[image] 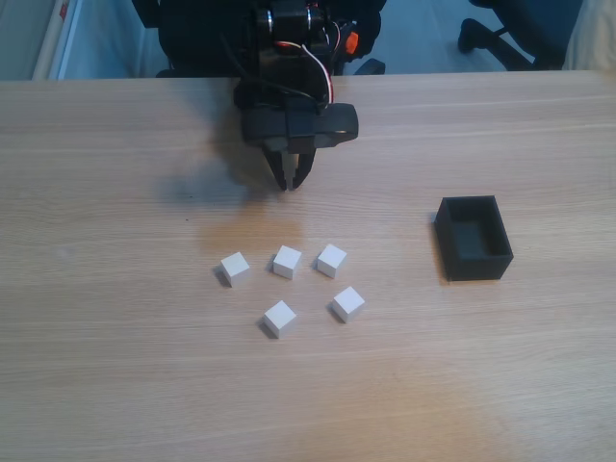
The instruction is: Pick blocks and place them in the box.
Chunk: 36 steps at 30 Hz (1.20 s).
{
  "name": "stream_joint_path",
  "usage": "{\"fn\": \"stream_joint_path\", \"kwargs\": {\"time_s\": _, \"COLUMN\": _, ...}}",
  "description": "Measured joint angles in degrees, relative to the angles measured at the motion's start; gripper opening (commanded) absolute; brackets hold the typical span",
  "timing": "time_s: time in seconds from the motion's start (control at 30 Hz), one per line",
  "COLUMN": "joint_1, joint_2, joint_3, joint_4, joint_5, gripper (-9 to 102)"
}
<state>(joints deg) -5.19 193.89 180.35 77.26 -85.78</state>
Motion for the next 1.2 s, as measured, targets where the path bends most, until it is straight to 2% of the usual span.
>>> {"fn": "stream_joint_path", "kwargs": {"time_s": 0.53, "joint_1": -0.79, "joint_2": 0.00, "joint_3": 0.00, "joint_4": 0.00, "joint_5": 1.93, "gripper": 0}}
{"fn": "stream_joint_path", "kwargs": {"time_s": 0.83, "joint_1": -2.29, "joint_2": -1.49, "joint_3": -2.02, "joint_4": 0.09, "joint_5": 4.92, "gripper": 5}}
{"fn": "stream_joint_path", "kwargs": {"time_s": 1.07, "joint_1": -4.39, "joint_2": -16.26, "joint_3": -12.39, "joint_4": -1.76, "joint_5": 10.72, "gripper": 12}}
{"fn": "stream_joint_path", "kwargs": {"time_s": 1.2, "joint_1": -5.10, "joint_2": -24.43, "joint_3": -18.81, "joint_4": -7.47, "joint_5": 15.73, "gripper": 14}}
